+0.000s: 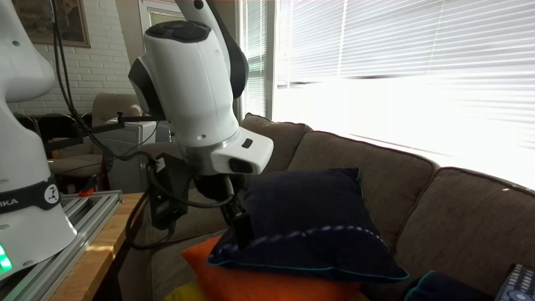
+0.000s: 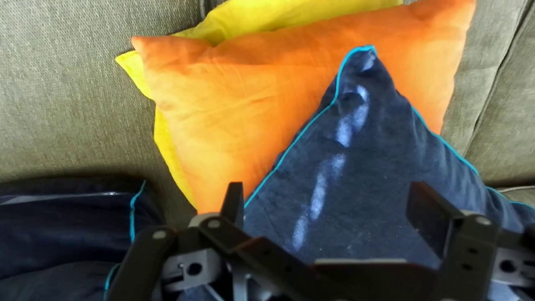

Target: Move the blue pillow to the right.

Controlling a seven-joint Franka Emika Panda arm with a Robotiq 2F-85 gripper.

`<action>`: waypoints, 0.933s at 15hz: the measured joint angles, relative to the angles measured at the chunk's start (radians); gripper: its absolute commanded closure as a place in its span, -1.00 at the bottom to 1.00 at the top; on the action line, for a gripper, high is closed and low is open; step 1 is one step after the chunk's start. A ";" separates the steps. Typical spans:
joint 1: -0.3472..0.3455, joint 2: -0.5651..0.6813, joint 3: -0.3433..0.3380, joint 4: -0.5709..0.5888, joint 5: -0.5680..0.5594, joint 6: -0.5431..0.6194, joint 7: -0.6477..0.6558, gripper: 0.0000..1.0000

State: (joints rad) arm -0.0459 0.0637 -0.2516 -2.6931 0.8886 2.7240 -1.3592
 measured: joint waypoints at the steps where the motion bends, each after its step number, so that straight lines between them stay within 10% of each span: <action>1: 0.001 0.012 0.011 0.002 0.031 0.002 -0.045 -1.00; 14: 0.004 0.245 0.180 0.098 0.585 0.097 -0.639 -1.00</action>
State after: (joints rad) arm -0.0419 0.3084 -0.0714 -2.5954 1.4731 2.8208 -1.9978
